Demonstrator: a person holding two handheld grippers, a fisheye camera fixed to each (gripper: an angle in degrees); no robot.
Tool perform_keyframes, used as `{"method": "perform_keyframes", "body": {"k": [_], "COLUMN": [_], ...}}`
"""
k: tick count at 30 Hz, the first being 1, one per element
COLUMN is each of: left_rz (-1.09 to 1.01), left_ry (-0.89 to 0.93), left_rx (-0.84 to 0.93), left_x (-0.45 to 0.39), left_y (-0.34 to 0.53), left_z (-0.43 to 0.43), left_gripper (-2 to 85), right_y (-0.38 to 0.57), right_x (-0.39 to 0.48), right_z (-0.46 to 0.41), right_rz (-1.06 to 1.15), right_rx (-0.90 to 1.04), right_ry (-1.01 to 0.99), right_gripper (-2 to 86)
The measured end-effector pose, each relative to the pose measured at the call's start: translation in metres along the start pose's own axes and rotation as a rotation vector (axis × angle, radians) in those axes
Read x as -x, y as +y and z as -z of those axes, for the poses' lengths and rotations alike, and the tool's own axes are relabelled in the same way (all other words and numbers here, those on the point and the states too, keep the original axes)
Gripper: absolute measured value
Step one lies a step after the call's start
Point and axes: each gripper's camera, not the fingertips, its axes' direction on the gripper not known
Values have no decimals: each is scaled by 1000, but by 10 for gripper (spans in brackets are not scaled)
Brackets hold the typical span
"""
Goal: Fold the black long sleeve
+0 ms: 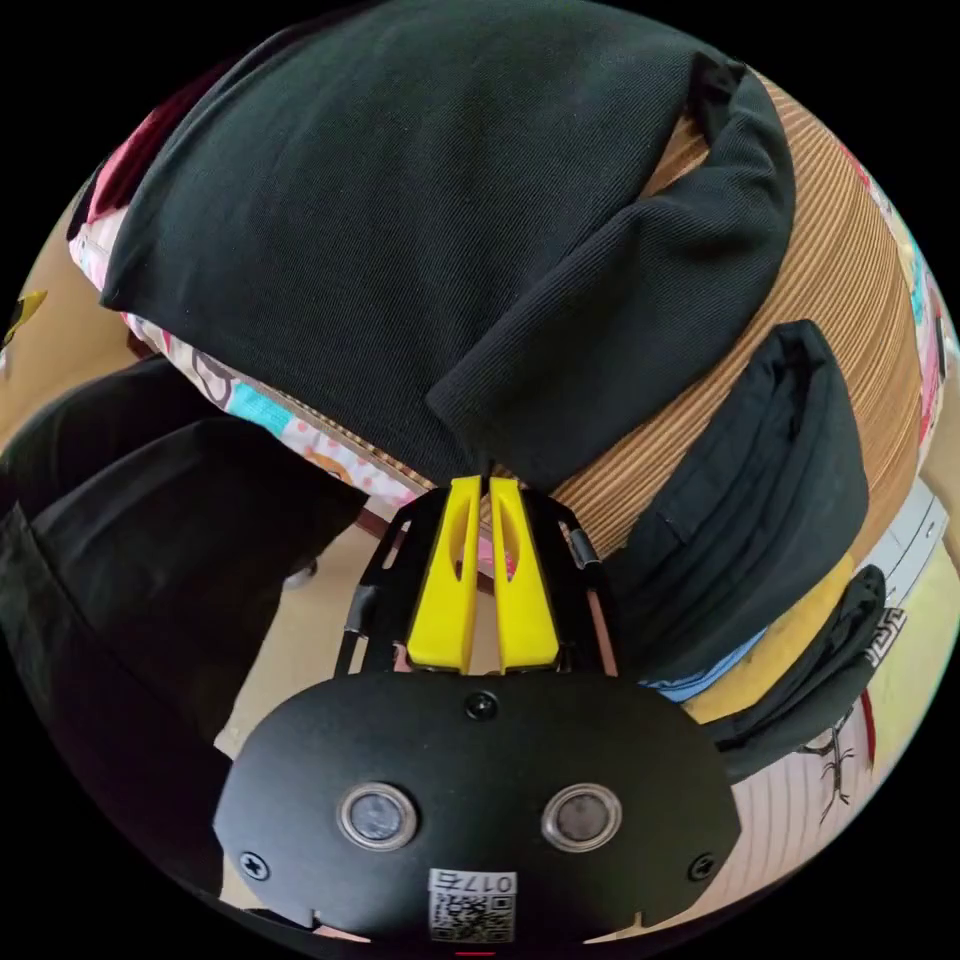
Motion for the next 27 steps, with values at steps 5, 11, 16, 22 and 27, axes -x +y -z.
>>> {"method": "perform_keyframes", "body": {"k": [5,11,16,22,27], "left_rz": [42,-8,-122,-131,-117], "left_ry": [18,-66,-158,-160,-285], "left_rx": [46,172,246,272,342], "left_x": [21,0,-38,-69,-92], "left_y": [-29,-73,-102,-142,-170], "left_z": [14,9,1,-11,-22], "left_gripper": [86,95,102,107,90], "right_y": [29,77,101,83,67], "right_x": [-62,-72,-76,-76,-45], "right_z": [-7,-36,-22,-30,-45], "right_rz": [-198,-480,-654,-665,-626], "right_rx": [142,50,-231,-218,-128], "right_ry": [-179,-472,-576,-634,-560], "right_gripper": [15,24,77,90,81]}}
